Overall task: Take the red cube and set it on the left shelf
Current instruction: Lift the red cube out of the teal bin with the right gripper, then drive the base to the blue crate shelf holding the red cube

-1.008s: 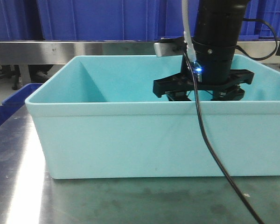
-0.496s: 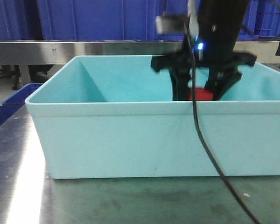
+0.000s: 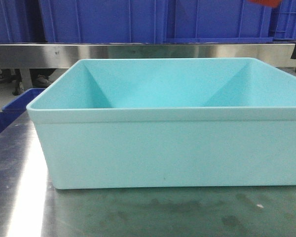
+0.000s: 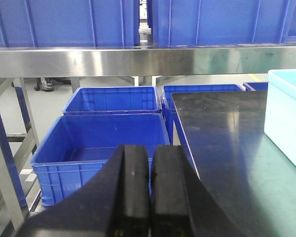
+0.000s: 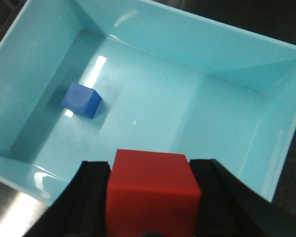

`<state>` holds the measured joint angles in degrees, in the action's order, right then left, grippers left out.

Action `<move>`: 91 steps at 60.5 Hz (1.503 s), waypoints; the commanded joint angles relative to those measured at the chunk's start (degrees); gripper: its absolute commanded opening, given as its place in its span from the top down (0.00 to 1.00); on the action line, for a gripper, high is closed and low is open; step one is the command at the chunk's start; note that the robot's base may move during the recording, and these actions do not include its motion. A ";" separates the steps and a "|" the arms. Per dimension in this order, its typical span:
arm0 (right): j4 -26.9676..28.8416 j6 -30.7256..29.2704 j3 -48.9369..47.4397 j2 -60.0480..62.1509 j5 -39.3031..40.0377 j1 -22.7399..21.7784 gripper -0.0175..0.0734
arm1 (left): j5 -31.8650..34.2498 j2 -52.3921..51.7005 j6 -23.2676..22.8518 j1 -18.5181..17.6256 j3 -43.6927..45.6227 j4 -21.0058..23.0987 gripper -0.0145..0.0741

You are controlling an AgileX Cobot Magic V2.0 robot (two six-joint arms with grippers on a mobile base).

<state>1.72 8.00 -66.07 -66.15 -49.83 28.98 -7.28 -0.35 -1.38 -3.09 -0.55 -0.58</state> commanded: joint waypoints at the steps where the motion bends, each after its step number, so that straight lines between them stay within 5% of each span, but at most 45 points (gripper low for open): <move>1: -0.11 -0.71 3.58 7.62 6.18 0.10 0.56 | 5.03 -0.85 -0.05 -0.25 -1.32 0.22 0.72; 33: -0.11 -0.78 29.33 37.46 16.73 0.10 0.56 | 5.03 -0.85 -0.05 -0.25 -1.32 0.22 0.72; 91: -0.11 -0.78 31.32 41.55 18.05 0.10 0.56 | 5.03 -0.85 -0.05 -0.25 -1.32 0.22 0.72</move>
<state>1.72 7.90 -33.32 -24.39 -36.42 28.98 -7.28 -0.35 -1.38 -3.09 -0.55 -0.58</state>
